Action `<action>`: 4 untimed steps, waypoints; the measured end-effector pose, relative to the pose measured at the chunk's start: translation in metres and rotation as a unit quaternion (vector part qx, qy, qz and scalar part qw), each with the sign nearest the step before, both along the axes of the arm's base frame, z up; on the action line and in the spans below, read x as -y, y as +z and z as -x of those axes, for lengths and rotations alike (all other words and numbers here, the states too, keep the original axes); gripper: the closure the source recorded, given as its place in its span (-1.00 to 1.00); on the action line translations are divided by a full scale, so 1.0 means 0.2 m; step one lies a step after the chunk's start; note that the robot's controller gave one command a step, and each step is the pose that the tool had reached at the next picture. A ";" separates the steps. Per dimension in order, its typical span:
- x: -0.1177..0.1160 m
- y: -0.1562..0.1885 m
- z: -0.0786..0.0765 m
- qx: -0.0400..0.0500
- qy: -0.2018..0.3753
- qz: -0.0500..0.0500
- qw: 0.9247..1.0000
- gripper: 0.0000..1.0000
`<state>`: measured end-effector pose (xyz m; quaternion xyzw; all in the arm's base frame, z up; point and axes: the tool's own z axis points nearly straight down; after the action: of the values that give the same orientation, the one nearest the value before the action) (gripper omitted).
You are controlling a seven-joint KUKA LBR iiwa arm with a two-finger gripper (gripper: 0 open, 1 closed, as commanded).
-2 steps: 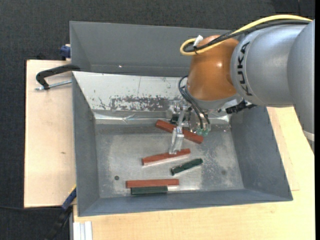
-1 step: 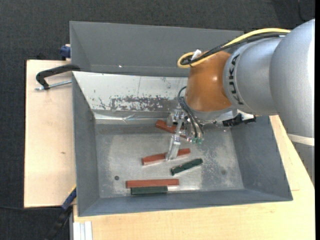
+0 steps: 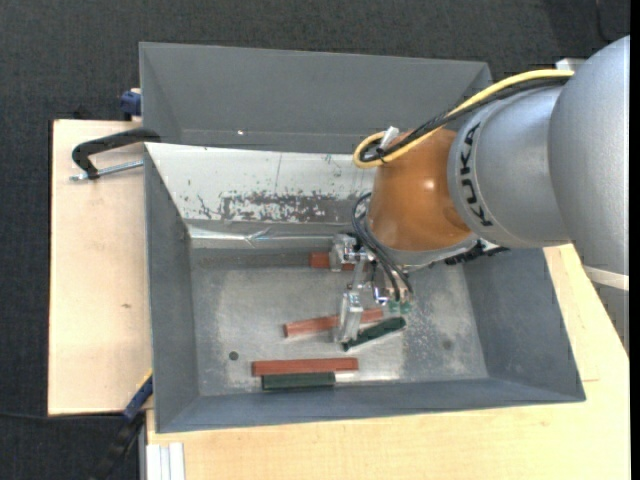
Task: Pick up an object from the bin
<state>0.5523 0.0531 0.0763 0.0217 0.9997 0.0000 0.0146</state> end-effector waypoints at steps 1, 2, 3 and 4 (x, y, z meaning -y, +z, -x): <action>-0.25 -0.03 0.12 -0.014 -0.086 -0.002 0.996 1.00; -0.25 -0.03 0.12 -0.014 -0.086 -0.003 0.996 1.00; -0.18 0.60 -0.04 -0.013 -0.068 -0.002 0.998 1.00; -0.18 0.60 -0.04 -0.013 -0.068 -0.002 0.998 1.00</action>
Offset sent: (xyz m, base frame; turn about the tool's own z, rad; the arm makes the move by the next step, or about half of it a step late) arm 0.0000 0.0000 0.0000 0.0000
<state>0.5603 0.0892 0.1967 0.0895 0.9960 0.0009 0.0019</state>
